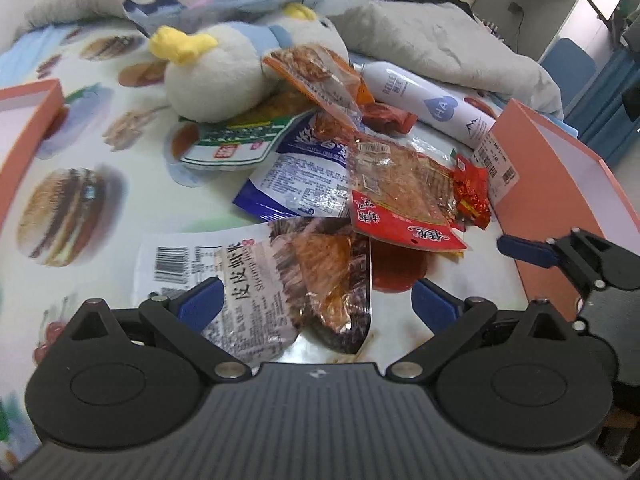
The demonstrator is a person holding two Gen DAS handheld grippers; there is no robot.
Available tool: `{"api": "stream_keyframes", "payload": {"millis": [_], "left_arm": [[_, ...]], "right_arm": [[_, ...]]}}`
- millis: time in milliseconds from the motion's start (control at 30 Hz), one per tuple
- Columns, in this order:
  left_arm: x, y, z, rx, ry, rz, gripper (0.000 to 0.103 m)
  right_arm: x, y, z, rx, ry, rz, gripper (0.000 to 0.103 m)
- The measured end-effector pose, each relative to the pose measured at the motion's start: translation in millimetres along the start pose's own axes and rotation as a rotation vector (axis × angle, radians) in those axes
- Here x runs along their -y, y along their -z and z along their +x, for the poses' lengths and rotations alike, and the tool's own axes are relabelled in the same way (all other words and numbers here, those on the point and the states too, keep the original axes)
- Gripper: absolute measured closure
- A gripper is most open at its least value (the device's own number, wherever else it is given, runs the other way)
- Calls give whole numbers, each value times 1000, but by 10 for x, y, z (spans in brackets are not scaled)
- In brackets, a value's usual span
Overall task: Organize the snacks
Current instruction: 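Grasp the jerky packet with left tool while right tool grasps a thin packet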
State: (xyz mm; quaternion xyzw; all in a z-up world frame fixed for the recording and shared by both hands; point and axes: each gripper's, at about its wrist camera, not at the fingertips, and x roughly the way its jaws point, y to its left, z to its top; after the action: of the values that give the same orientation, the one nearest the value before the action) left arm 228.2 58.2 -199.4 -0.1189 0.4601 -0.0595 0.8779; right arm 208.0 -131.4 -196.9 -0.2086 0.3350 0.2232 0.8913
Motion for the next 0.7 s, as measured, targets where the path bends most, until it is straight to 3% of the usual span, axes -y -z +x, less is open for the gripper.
{"api": "stream_keyframes", "payload": {"millis": [100,200,300,367,500,700], "left_arm": [[-29,-49,118,-19,28,6,4],[-50,-84,233,-48,45,21,12],[-63,-111,333,-50,32,39,14],[-66,-134,395,-53,17,57,17],[-87,-178,468,-56,14,68,20],[-103,-206,506,-62,3,87,27]], "right_arm": [[-51,-46,144,-9,1,-47,27],[-98,-101,281,-17,-22,-85,33],[-131,-157,397,-14,-34,-118,34],[-156,-182,471,-6,-36,-161,42],[-200,-263,563,22,-22,-243,47],[-200,-311,660,21,-52,-261,78]]}}
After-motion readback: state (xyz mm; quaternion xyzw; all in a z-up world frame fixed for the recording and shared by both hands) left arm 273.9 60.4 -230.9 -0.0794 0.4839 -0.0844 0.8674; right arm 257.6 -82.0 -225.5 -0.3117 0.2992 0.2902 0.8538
